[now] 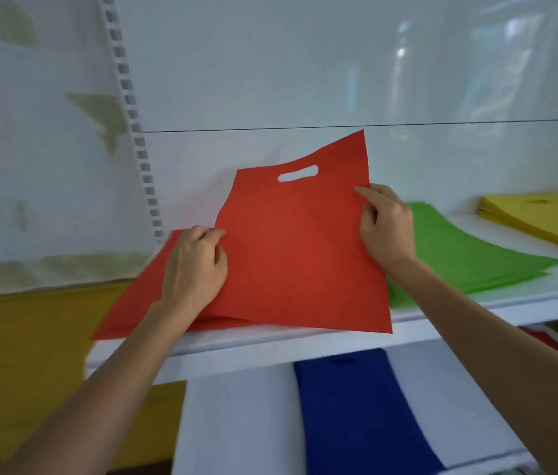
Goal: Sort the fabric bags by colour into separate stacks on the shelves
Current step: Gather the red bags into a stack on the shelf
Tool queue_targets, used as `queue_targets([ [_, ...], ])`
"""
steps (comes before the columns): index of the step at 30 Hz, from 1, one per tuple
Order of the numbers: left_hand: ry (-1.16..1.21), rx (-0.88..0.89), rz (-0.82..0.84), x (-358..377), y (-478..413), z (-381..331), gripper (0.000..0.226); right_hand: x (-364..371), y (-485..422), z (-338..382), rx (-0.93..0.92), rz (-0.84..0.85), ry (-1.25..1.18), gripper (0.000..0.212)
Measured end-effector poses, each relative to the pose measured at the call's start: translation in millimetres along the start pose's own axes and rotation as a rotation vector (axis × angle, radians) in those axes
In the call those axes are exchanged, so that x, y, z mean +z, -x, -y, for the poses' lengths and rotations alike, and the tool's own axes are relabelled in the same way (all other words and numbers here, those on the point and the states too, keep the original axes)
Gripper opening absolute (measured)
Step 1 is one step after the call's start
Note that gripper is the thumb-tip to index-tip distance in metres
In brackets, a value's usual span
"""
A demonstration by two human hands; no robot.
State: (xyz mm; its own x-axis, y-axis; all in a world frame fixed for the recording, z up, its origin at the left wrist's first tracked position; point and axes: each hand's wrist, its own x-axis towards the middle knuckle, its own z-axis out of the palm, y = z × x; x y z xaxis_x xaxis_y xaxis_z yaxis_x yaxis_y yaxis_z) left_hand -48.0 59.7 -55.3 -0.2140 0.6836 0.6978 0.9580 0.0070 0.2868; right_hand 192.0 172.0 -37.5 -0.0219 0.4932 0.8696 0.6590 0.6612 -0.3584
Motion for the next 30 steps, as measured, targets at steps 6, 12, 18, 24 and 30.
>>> queue_targets([
  [6,0.300,0.176,0.154,65,22,-168,0.032,-169,29,-117,0.273,-0.035,0.212,0.038],
  [12,0.539,0.321,0.367,146,86,-346,0.033,-348,121,-225,0.551,-0.081,0.477,0.034],
  [18,0.672,0.379,0.658,214,178,-467,0.035,-447,206,-279,0.762,-0.107,0.604,0.033],
  [24,0.628,0.330,0.980,285,226,-500,0.030,-477,259,-331,0.879,-0.041,0.650,0.031],
  [30,0.607,0.289,1.103,368,227,-505,0.034,-441,264,-401,0.973,0.045,0.618,0.026],
])
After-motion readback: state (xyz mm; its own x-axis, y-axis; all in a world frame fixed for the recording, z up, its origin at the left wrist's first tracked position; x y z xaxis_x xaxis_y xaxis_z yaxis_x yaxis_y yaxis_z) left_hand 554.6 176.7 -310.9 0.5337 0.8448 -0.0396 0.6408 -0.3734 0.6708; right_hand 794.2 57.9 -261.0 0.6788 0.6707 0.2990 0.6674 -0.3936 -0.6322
